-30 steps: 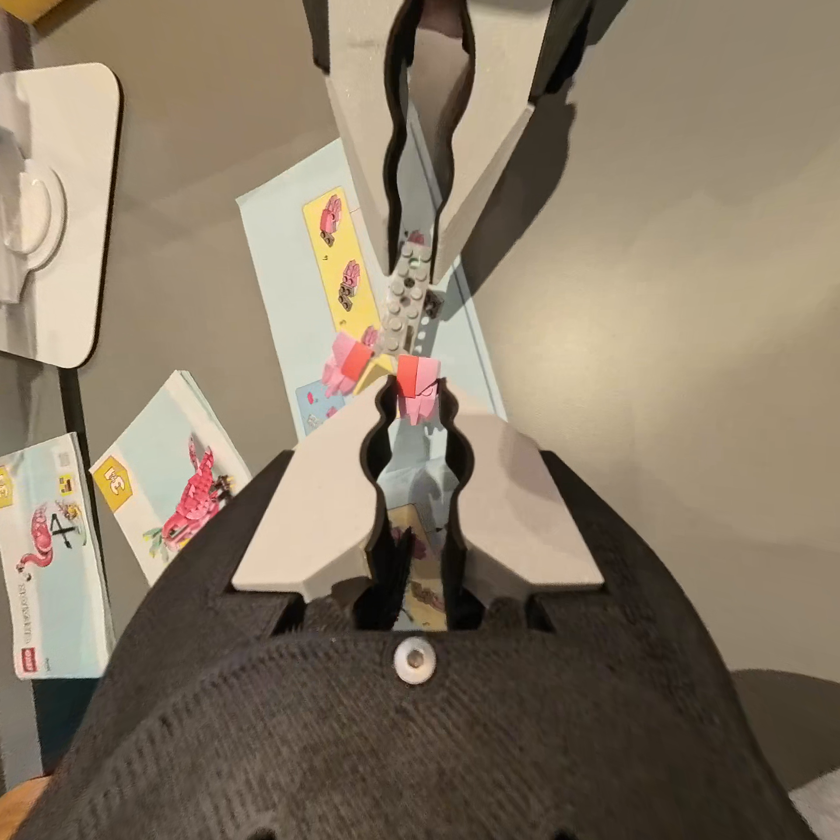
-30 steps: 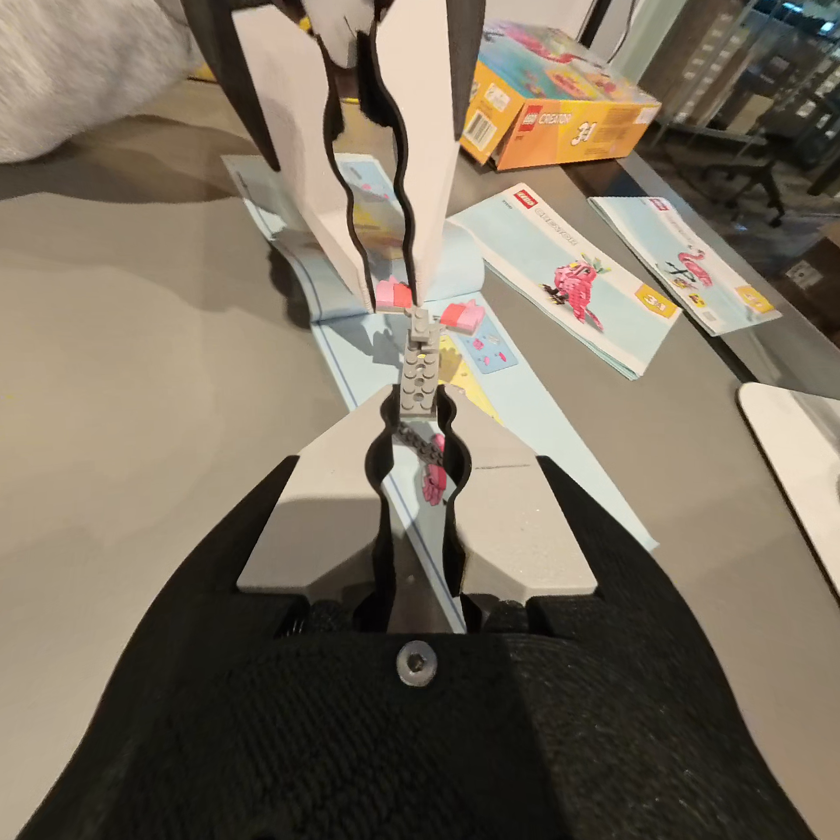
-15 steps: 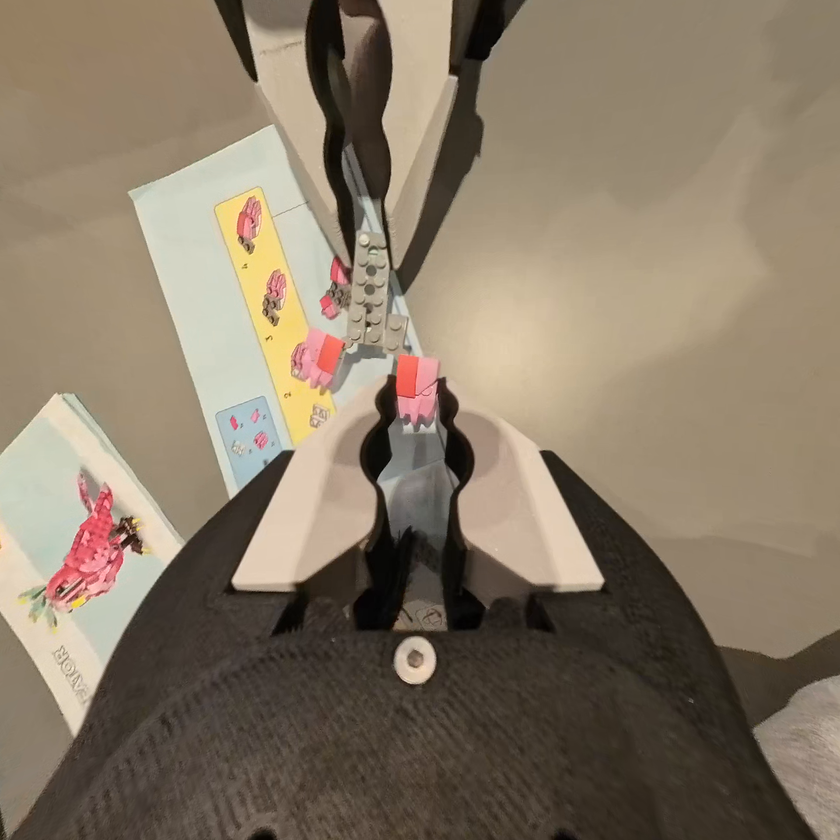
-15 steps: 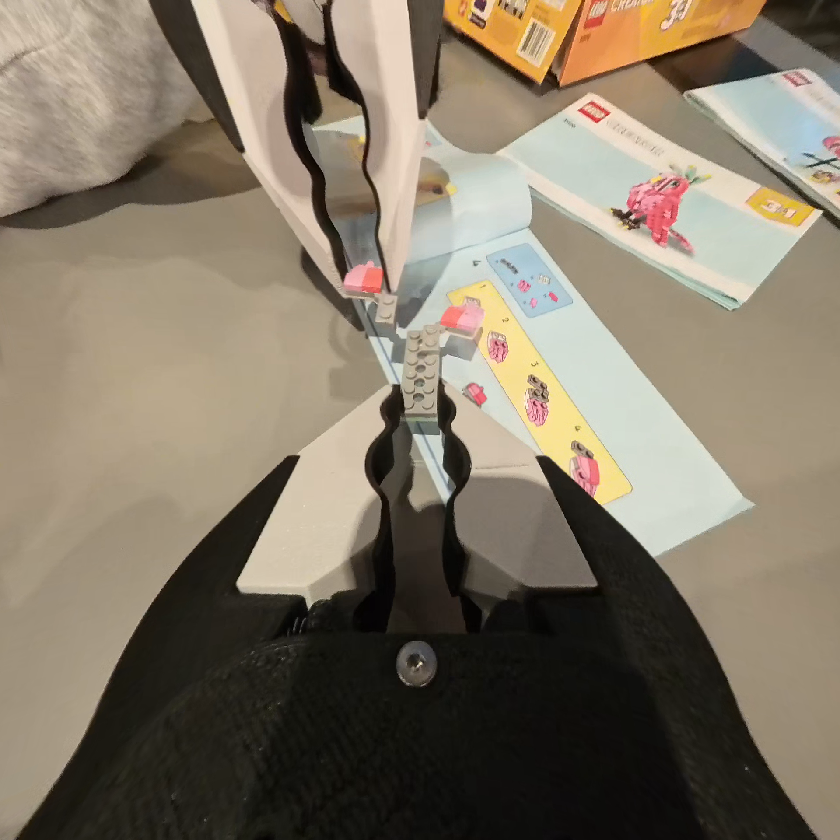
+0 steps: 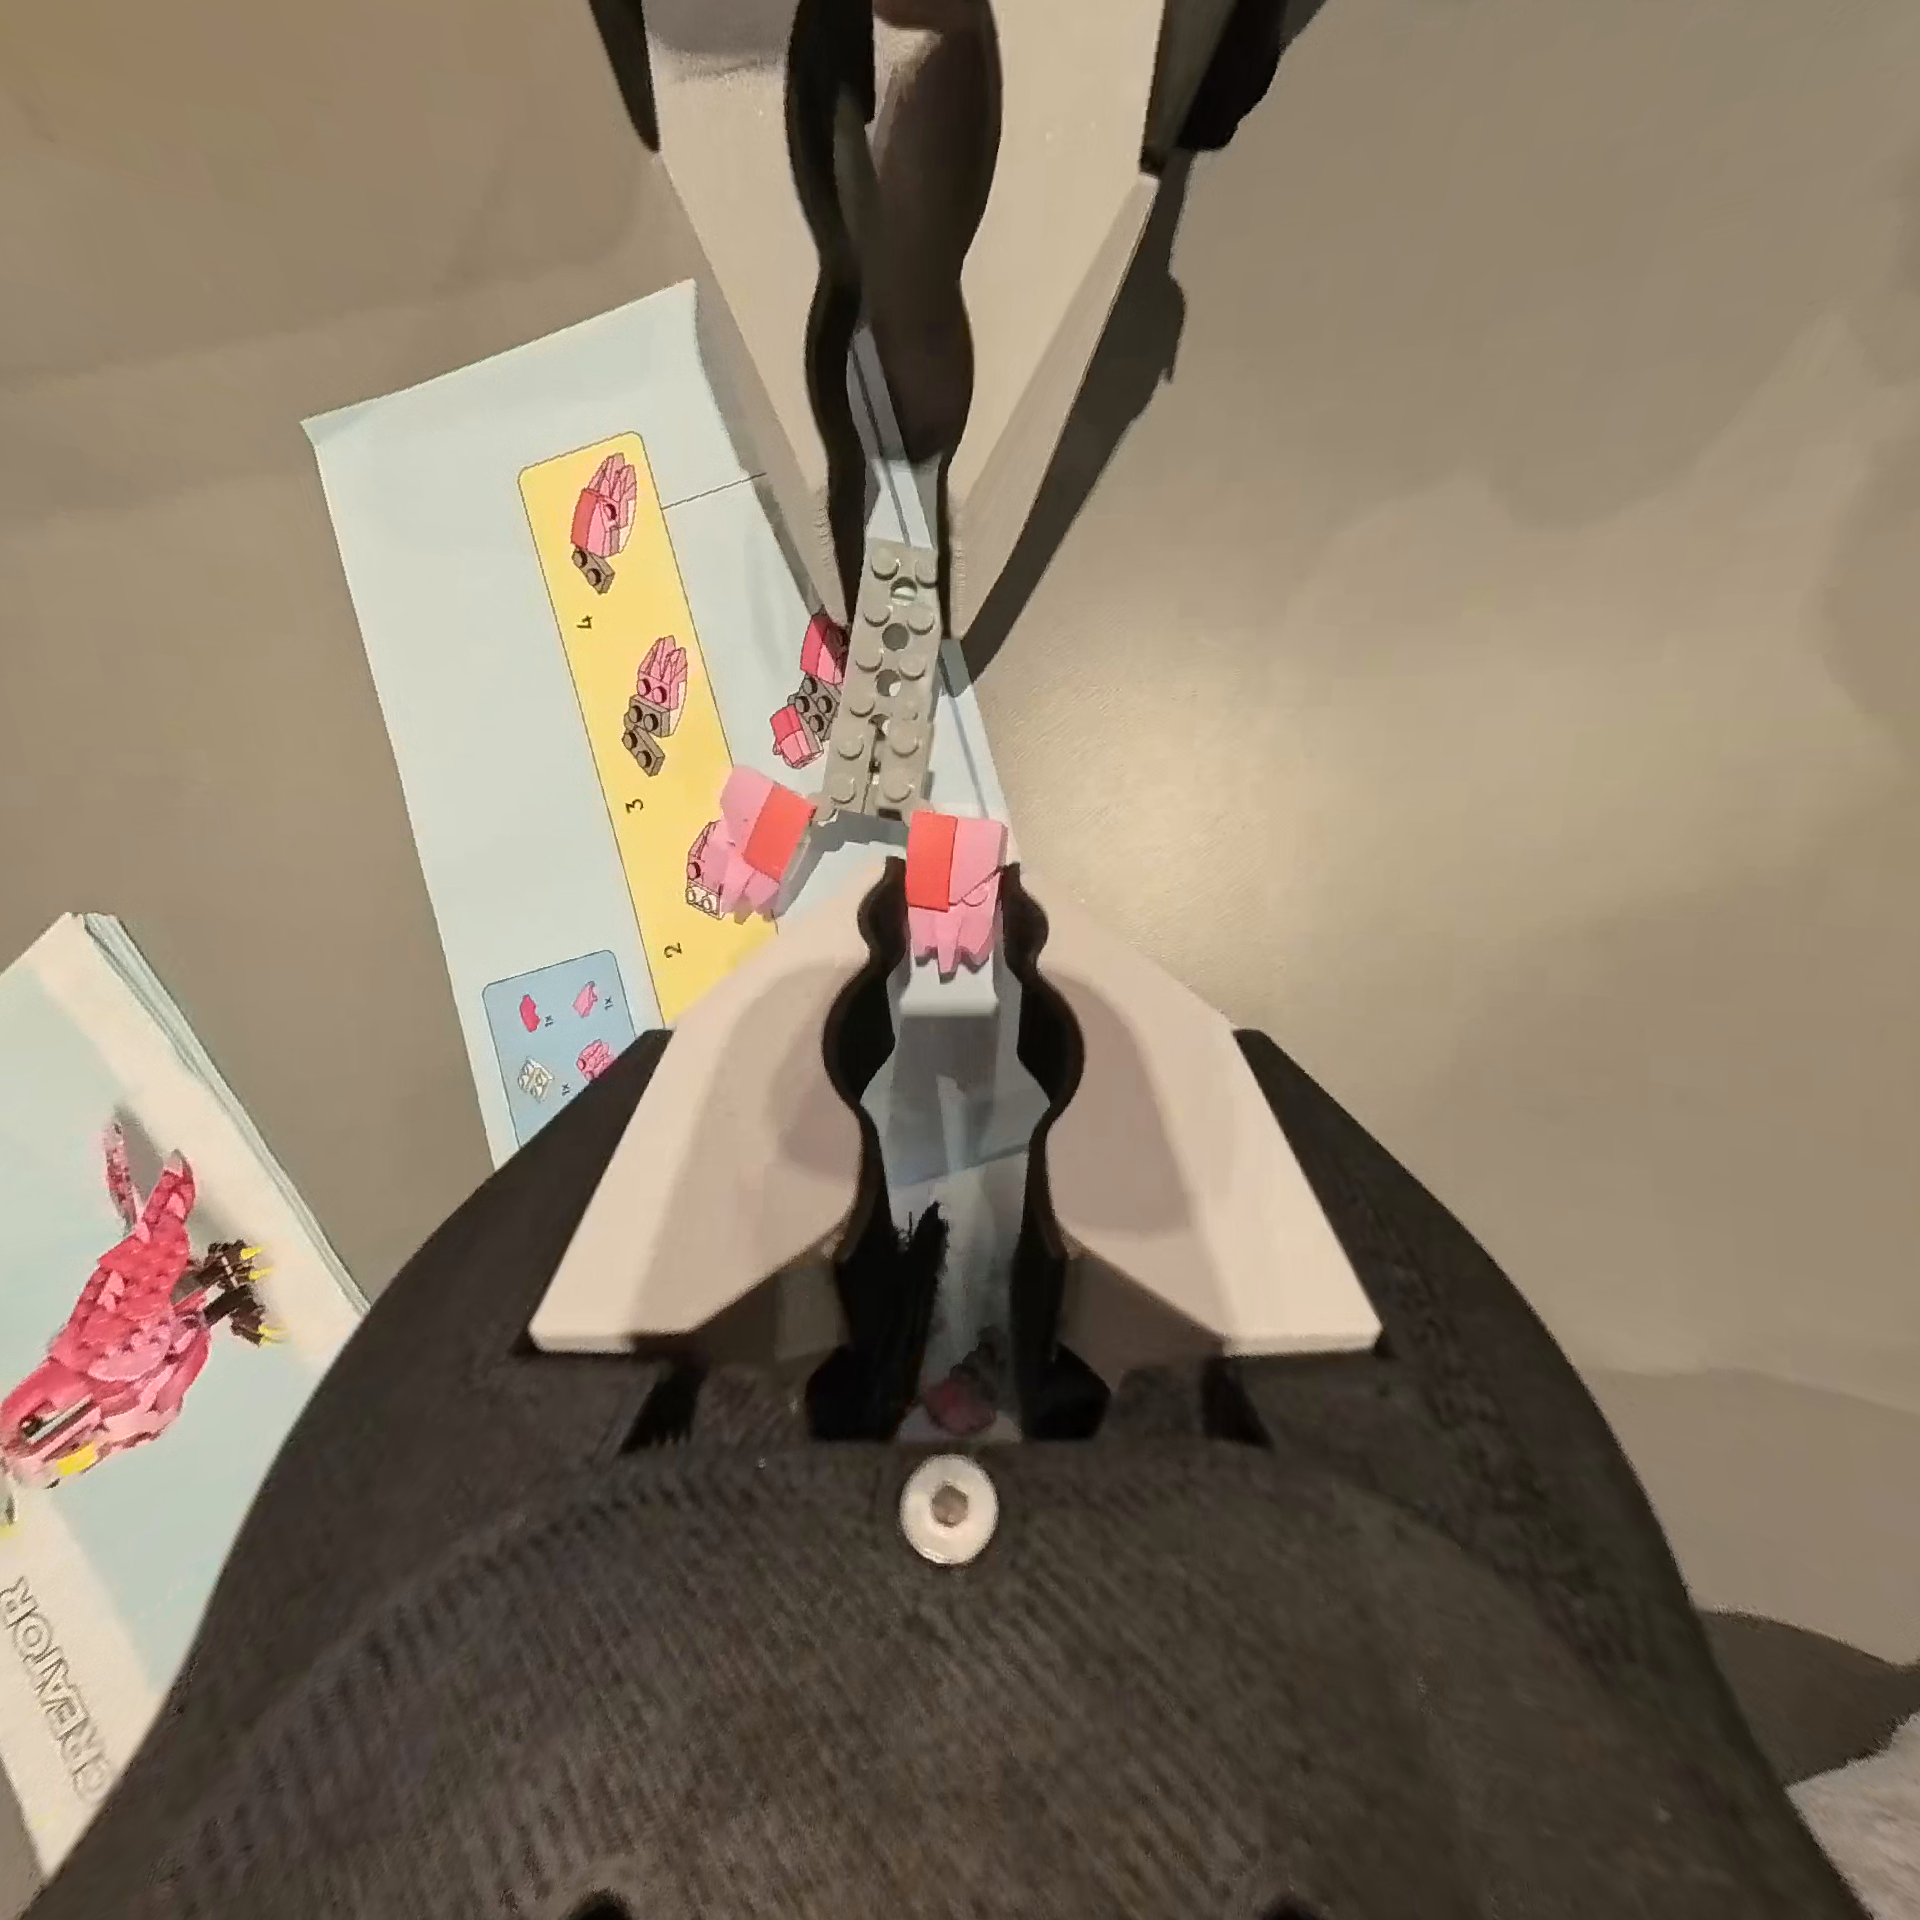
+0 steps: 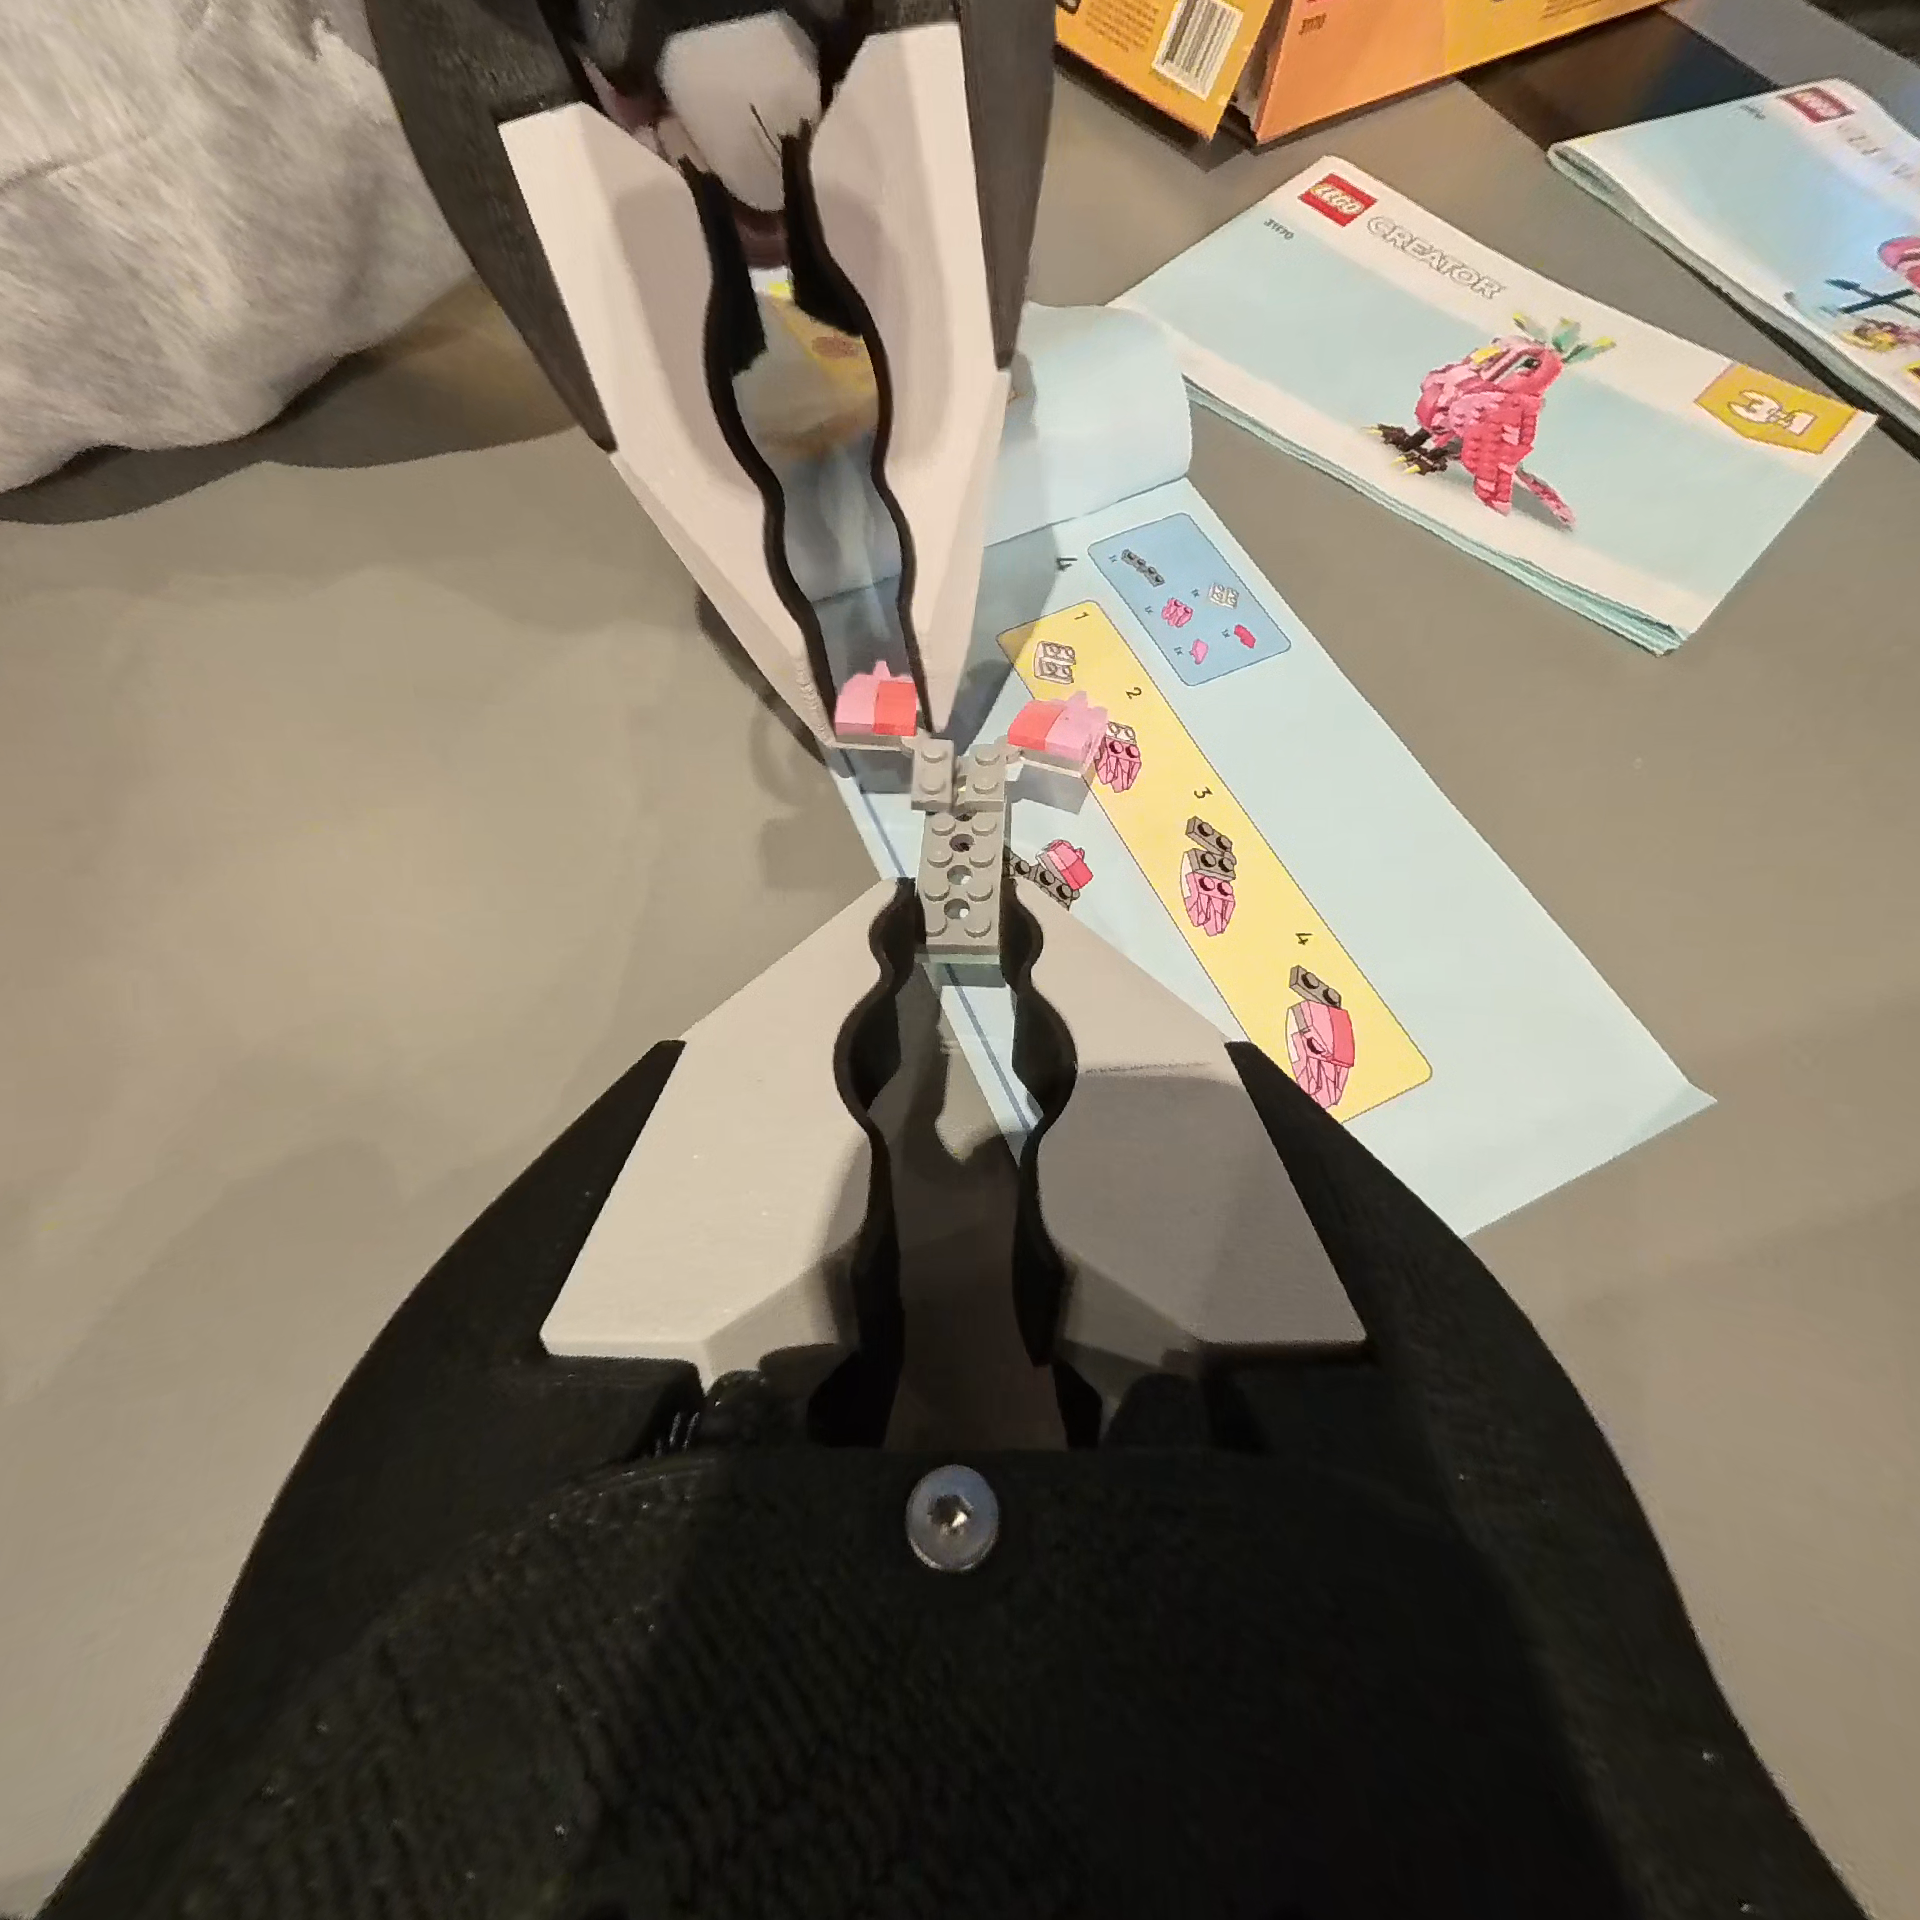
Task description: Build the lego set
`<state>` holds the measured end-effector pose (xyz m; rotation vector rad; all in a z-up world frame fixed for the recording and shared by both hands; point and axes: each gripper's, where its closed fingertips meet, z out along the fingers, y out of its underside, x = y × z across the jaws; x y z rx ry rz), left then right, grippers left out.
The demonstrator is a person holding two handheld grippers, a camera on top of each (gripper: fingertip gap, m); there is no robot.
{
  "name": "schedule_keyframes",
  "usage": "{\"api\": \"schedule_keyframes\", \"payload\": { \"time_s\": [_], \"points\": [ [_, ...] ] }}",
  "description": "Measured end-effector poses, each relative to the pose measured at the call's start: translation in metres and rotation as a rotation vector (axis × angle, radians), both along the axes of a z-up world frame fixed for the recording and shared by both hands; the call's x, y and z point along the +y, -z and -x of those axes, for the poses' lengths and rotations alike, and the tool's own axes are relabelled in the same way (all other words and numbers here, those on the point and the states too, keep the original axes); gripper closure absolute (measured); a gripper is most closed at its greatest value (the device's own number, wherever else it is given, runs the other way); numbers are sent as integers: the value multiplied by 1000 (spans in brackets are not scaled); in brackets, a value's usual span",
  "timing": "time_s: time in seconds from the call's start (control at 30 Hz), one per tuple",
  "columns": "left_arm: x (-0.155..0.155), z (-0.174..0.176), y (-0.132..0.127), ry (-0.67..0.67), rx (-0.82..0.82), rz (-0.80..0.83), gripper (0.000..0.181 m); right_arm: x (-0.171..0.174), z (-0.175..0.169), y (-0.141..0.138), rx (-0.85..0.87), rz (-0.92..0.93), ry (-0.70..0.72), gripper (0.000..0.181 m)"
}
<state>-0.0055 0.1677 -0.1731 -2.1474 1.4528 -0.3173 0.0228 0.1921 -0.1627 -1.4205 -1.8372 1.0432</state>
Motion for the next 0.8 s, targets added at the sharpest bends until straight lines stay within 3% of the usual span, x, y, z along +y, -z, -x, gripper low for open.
{"api": "schedule_keyframes", "payload": {
  "time_s": [0.6, 0.8],
  "points": [
    [8, 5, 10, -28, -15, 1, 164, 6, 2, 8, -22, -134, 23, 163],
    [9, 5, 11, -31, -18, 1, 164, 4, 6, 13, -23, -311, 3, 156]
  ]
}}
